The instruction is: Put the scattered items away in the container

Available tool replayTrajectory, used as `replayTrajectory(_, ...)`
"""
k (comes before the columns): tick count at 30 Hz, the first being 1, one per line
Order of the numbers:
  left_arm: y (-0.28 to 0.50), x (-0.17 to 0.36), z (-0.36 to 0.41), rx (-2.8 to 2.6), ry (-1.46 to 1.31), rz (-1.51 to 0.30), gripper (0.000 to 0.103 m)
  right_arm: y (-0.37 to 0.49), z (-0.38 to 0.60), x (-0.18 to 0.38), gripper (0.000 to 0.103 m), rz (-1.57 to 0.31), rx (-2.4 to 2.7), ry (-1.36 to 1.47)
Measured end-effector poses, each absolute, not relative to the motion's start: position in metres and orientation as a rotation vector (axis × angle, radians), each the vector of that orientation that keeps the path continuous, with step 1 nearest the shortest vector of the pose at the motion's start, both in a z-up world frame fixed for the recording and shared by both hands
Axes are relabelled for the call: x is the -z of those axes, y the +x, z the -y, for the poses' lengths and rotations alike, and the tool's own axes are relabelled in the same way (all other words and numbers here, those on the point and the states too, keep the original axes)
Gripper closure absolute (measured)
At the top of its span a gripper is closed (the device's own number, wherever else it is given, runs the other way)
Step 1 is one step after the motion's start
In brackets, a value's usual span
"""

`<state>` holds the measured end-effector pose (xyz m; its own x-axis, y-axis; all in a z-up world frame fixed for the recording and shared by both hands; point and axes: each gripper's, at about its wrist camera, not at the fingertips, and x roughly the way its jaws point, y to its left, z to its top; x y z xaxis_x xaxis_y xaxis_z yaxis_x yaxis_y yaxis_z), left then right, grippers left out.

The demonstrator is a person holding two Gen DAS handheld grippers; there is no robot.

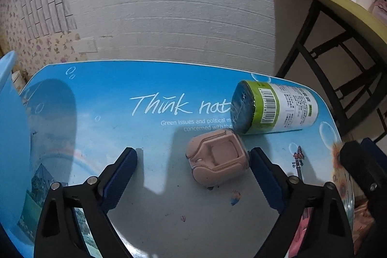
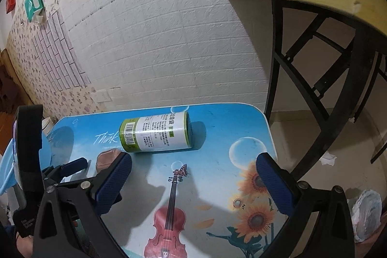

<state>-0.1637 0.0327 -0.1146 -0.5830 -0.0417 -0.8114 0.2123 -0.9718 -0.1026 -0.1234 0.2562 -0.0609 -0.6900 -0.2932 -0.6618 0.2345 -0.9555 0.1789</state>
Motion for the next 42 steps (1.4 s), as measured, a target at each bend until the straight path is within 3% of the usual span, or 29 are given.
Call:
replayTrajectory(4,-0.164,0.114,-0.036,2.634,1.351,-0.307,0.019,-0.127,-0.256,0.062,0.0,0.111,2.647,1.063)
replayTrajectory(12,-0.165,0.116,-0.039,2.6,1.323,-0.325,0.019,-0.13,-0.253,0.065,0.0,0.108,2.645,1.066)
replayTrajectory(21,-0.156,0.114,-0.039,2.682,1.36,-0.268,0.055,-0.136,-0.255,0.065,0.0,0.12,2.641,1.07)
replayTrajectory(42,-0.154,0.108,0.007,2.758,1.365,-0.265,0.056,-0.168,-0.202,0.072,0.0,-0.01,2.574,1.129)
